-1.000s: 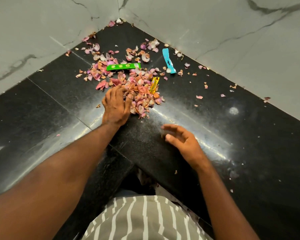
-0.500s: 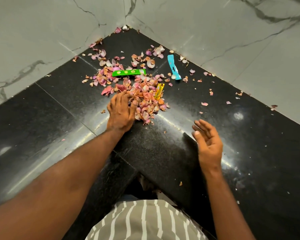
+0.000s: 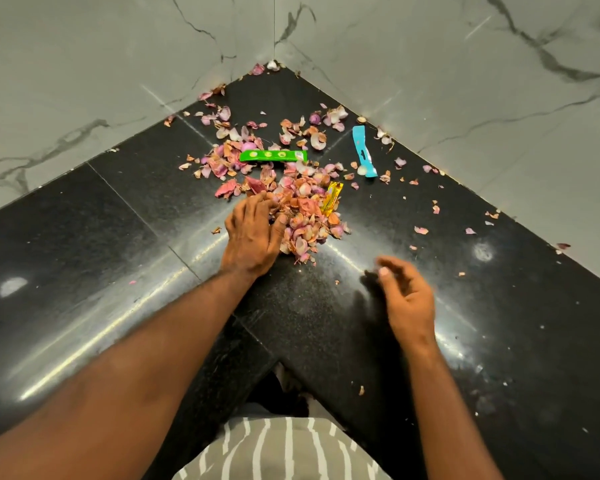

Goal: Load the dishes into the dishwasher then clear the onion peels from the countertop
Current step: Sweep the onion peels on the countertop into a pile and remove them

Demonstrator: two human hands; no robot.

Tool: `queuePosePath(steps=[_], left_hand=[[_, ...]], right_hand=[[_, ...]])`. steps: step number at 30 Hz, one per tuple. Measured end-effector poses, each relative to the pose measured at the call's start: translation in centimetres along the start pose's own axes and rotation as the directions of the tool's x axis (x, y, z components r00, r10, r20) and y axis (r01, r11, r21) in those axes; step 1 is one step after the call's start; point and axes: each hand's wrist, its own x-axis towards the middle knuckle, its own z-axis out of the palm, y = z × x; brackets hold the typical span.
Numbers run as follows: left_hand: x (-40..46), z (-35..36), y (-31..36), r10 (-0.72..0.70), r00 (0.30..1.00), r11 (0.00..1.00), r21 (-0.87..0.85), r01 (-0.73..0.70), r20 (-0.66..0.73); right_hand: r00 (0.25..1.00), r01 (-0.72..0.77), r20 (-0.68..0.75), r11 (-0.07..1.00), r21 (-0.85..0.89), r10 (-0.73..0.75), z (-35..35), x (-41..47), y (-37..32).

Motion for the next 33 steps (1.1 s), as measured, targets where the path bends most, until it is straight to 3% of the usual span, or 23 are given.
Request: queuePosePath(steps=[2,3,5,7,9,11,12,13,15,16,18,20,22,24,26,27,28,29,31,33], left_hand=[[0.0,0.0,0.0,-0.002,1.0,1.0,-0.003,0.002,0.006],[0.0,0.1,0.0,-0.005,1.0,1.0,-0.006,0.005,0.009],[0.1,0.1,0.0,-0.009,1.0,1.0,-0.008,0.009,0.017],[0.1,0.1,0.0,-0.008,1.0,1.0,-0.007,0.009,0.021],[0.1,0.2,0.0,-0.008,1.0,1.0,-0.019,0.008,0.02],[0.1,0.2,0.0,-0.007,1.0,1.0,-0.031,0.007,0.015],[0.1,0.1,0.0,-0.008,1.0,0.999,-0.035,0.009,0.013],[0.1,0.1,0.1,-0.009,1.0,0.999,-0.041,0.01,0.011],[0.1,0.0,0.2,-0.01,1.0,0.999,-0.049,0.01,0.008],[0.1,0.0,0.2,-0.009,1.0,0.999,-0.05,0.01,0.008],[0.1,-0.1,0.2,-0.01,1.0,0.999,-0.045,0.011,0.016],[0.1,-0.1,0.2,-0.01,1.0,0.999,-0.034,0.011,0.024],[0.0,-0.1,0.2,-0.013,1.0,0.999,-0.03,0.013,0.026],[0.0,-0.1,0.2,-0.011,1.0,0.999,-0.035,0.012,0.021],[0.1,-0.2,0.4,-0.007,1.0,0.999,-0.031,0.007,0.021],[0.1,-0.2,0.4,-0.004,1.0,1.0,-0.02,0.005,0.021],[0.0,-0.2,0.4,0.005,1.0,1.0,-0.003,-0.004,0.023],[0.0,-0.3,0.4,0.014,1.0,1.0,0.015,-0.015,0.025],[-0.1,-0.3,0.5,0.041,0.998,0.998,0.046,-0.042,0.039],[-0.2,-0.4,0.7,0.09,0.994,0.995,0.036,-0.092,0.063]], right_hand=[[0.929,0.089,-0.325,0.96,-0.267,-0.177,-1.6,2.0,0.7],[0.891,0.011,-0.408,0.908,-0.419,-0.199,-2.8,3.2,1.7],[0.873,-0.276,-0.485,0.769,-0.576,-0.05,-5.0,5.4,3.2],[0.83,-0.506,-0.53,0.633,-0.586,0.173,-4.9,7.1,3.3],[0.899,-0.423,-0.408,0.545,-0.724,0.157,-3.2,7.9,2.9],[0.993,-0.108,-0.119,0.627,-0.772,0.025,-1.0,8.3,2.4],[1.0,0.022,0.015,0.74,-0.672,-0.016,0.2,8.1,1.7],[0.993,0.061,0.114,0.868,-0.493,-0.006,0.9,7.8,0.9],[0.989,0.022,0.146,0.995,-0.1,-0.007,1.2,7.3,0.2],[0.999,0.021,0.038,1.0,-0.016,-0.021,1.0,7.3,0.0],[0.964,-0.028,-0.267,0.989,-0.144,-0.012,0.4,7.9,0.3],[0.909,-0.191,-0.417,0.911,-0.365,0.024,-0.7,8.9,1.0],[0.951,-0.196,-0.308,0.81,-0.553,0.02,-0.9,9.6,1.8],[1.0,-0.013,0.001,0.797,-0.604,0.017,-0.3,9.4,1.7],[0.978,-0.009,0.2,0.964,-0.266,0.064,0.0,8.6,0.7],[0.982,-0.049,0.182,0.999,-0.019,0.052,-0.1,8.3,0.5],[0.998,-0.038,0.06,0.993,0.113,0.031,-0.4,8.3,0.7],[0.994,-0.005,-0.107,0.994,0.113,0.017,-0.8,8.1,0.8],[0.917,0.039,-0.392,0.995,-0.092,-0.072,-2.1,7.7,2.3],[0.865,0.062,-0.481,0.982,-0.181,-0.143,-2.7,7.1,3.5]])
